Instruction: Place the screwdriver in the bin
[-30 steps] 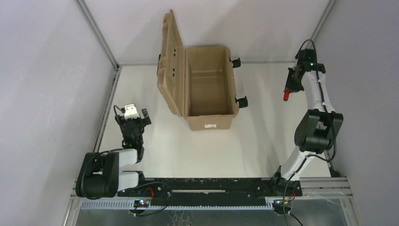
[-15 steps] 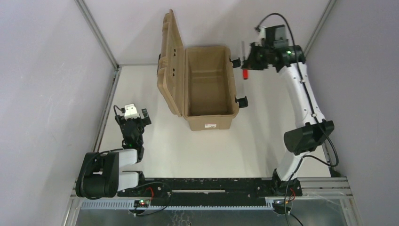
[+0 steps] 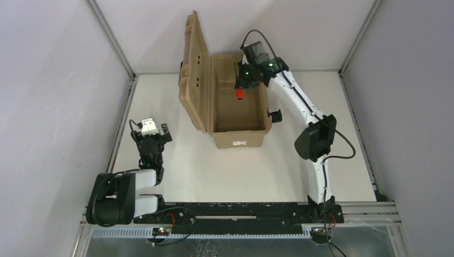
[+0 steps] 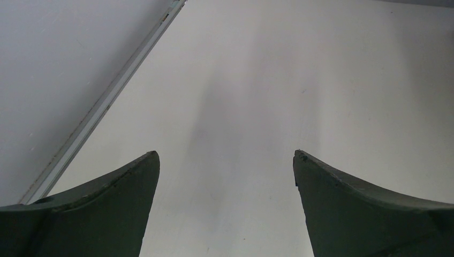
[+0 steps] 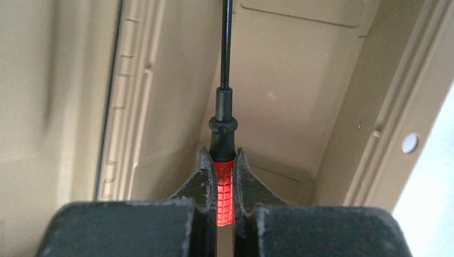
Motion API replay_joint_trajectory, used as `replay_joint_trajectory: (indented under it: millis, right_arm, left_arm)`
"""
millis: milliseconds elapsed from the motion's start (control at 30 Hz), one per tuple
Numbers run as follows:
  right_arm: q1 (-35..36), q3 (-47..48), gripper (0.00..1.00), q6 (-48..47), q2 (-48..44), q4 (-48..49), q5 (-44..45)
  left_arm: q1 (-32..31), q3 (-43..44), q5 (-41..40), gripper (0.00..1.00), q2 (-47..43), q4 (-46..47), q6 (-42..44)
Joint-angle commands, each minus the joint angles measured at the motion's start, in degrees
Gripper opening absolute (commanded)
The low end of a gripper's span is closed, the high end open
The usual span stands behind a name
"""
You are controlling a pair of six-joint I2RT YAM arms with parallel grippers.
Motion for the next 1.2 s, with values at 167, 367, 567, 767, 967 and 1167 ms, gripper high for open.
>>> replay_joint_trajectory:
  millis: [167, 367, 567, 767, 967, 1167]
  right_arm:
    - [3.9, -2.3, 0.12, 7.0, 12.7, 7.4, 15.0]
    - [5.2, -3.2, 0.31, 6.9, 16.3, 7.6, 17.9]
    - [5.2, -2.4, 0.62, 4.9, 12.2, 6.7, 18.0]
    - [5.2, -0.8, 0.74, 0.5, 3.1, 5.8, 19.3]
    - [4.1, -3.8, 0.85, -6.1, -6.3, 6.8, 21.2]
    - [-3.1, -13.4, 0.99, -11.1, -14.2, 10.1, 22.3]
  left_arm:
    - [0.4, 2.5, 0.8, 1.0, -0.2, 3.0, 0.0]
    - [0.4, 2.6, 0.7, 1.0, -0.2, 3.0, 0.0]
    - [0.4, 2.5, 0.8, 1.0, -0.1, 3.0, 0.0]
    - [0.4, 2.5, 0.8, 1.0, -0.1, 3.0, 0.0]
    - [0.4, 2.6, 0.7, 1.0, -0.1, 3.0, 0.0]
    - [0.4, 2.5, 0.7, 1.0, -0.1, 3.0, 0.0]
